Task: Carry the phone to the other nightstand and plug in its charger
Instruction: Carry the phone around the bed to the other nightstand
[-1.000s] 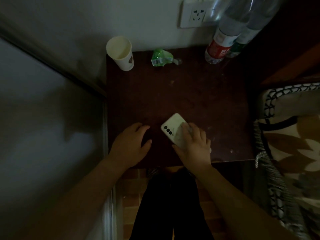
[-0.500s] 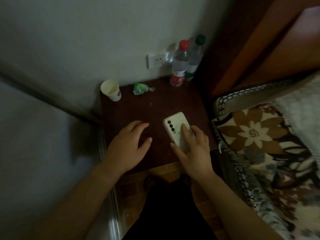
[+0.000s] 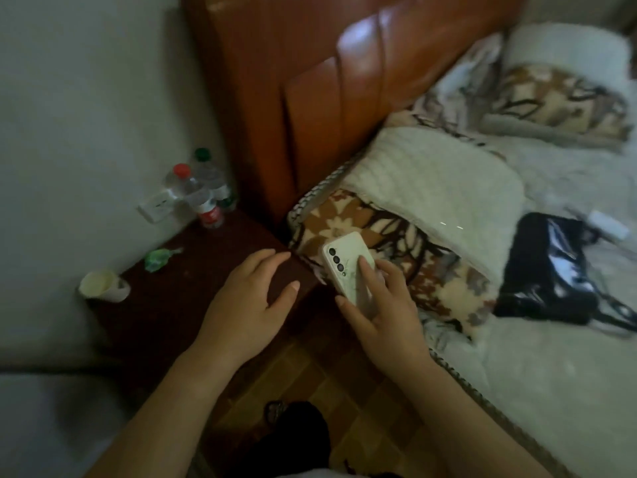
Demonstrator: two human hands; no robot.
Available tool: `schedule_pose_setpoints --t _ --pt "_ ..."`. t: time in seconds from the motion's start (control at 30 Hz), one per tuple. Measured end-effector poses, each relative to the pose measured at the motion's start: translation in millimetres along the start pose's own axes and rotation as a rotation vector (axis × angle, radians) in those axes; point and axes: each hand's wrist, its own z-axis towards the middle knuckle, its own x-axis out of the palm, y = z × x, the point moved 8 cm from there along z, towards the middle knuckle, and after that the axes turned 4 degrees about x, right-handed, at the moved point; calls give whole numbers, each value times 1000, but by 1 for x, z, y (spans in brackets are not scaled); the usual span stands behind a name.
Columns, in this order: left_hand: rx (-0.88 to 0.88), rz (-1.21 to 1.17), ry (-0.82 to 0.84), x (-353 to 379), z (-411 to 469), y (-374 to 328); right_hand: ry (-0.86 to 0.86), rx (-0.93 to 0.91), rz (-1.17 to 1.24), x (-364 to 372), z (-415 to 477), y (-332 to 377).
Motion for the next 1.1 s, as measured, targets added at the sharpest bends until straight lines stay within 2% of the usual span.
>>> schedule_pose_setpoints --t 0.23,0.43,0.6,0.83,1.1 --pt "304 -21 185 98 -28 -168 -267 229 15 -124 -123 -114" --pt "551 -34 287 195 -103 -311 -453 408 5 -209 -265 -209" --pt "757 -60 457 273 -174 -418 -620 597 28 -263 -387 -272" --pt "1112 -30 692 369 -271 -550 -912 887 47 -307 -532 -328" --pt "1347 -2 943 479 -349 -641 -1071 1189 219 -315 -631 -403"
